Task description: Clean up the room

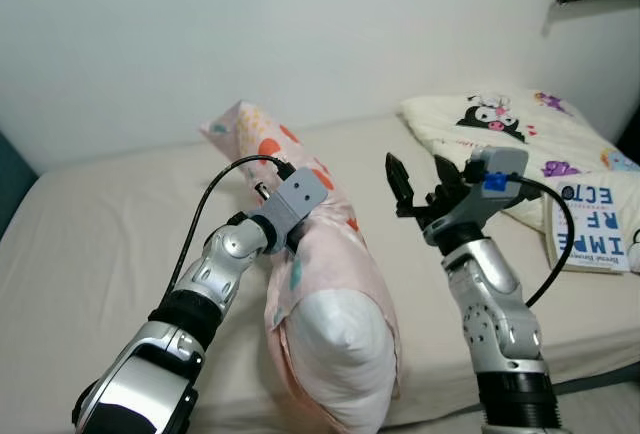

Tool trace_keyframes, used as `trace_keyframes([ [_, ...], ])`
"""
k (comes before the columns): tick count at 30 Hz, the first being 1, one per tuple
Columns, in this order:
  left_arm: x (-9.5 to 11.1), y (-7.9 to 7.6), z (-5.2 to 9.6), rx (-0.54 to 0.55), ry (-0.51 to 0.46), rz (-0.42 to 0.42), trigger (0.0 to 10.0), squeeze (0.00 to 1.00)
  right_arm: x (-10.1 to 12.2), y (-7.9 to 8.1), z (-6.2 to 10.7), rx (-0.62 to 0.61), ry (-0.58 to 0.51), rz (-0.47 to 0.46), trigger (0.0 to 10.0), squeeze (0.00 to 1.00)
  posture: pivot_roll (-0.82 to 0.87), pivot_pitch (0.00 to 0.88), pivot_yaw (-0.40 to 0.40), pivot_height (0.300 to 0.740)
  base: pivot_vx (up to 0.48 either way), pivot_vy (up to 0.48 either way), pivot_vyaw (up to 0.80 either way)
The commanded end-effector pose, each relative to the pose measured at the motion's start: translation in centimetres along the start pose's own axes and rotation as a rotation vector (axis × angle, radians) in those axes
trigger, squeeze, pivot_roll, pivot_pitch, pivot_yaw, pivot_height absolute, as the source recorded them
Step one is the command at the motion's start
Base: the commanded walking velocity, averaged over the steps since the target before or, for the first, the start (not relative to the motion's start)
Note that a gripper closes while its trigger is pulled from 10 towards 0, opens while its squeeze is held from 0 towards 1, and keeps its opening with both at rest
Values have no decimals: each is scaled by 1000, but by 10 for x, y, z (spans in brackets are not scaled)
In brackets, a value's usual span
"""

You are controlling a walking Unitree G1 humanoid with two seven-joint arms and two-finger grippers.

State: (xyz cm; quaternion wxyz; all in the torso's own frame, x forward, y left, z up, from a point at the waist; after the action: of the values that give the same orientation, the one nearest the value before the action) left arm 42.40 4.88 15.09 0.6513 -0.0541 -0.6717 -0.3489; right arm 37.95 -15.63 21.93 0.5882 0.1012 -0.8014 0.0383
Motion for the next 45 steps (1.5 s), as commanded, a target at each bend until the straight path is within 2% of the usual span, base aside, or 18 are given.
trace_keyframes([
  [1,19,15,0,45,-75,-20,10000,0,-2,6,0,16,-1,-15,10000,0,-45,0,69,740,0,0,800],
  [4,22,13,-1,41,-83,-15,10000,0,-1,4,-1,3,-7,-20,10000,0,-46,0,66,740,0,0,800],
  [5,23,14,-2,50,-81,-1,10000,0,-1,-6,-1,-52,-9,-36,10000,0,-46,0,66,740,0,0,0],
  [8,23,17,-2,63,-72,-5,10000,0,-4,-14,-1,-90,9,-35,10000,0,-45,0,65,740,0,250,0],
  [12,22,19,-2,69,-67,-8,10000,0,-5,-16,-2,-101,16,-33,10000,0,-45,0,67,740,0,461,0],
  [26,26,19,-4,57,-75,-22,10000,0,-3,-13,0,-82,0,-20,10000,0,-45,0,71,740,0,464,0],
  [33,25,17,-4,50,-77,-24,10000,0,-2,-8,-1,-62,-6,-12,10000,0,-47,0,72,740,0,462,728],
  [36,29,16,-6,46,-83,-24,10000,0,0,-12,-3,-85,-14,-39,10000,0,-46,0,67,740,0,463,0],
  [45,28,9,-6,25,-88,-19,10000,0,-2,-17,0,-106,-6,-41,10000,0,-48,0,69,740,0,456,0],
])
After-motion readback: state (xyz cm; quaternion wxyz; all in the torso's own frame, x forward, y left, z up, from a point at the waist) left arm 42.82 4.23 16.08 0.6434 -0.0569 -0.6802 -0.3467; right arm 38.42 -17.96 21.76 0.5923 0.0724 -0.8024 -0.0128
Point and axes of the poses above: a point about 5 cm out from each wrist's last joint towards the gripper, its own z axis pointing back from the gripper into the wrist, its own x axis along the axis of the wrist's last joint, y = z × x, the point moved 6 cm from there along -z, pointing out of the wrist towards the gripper, and after that the axes turned 7 degrees about z, right-handed, at the moved point
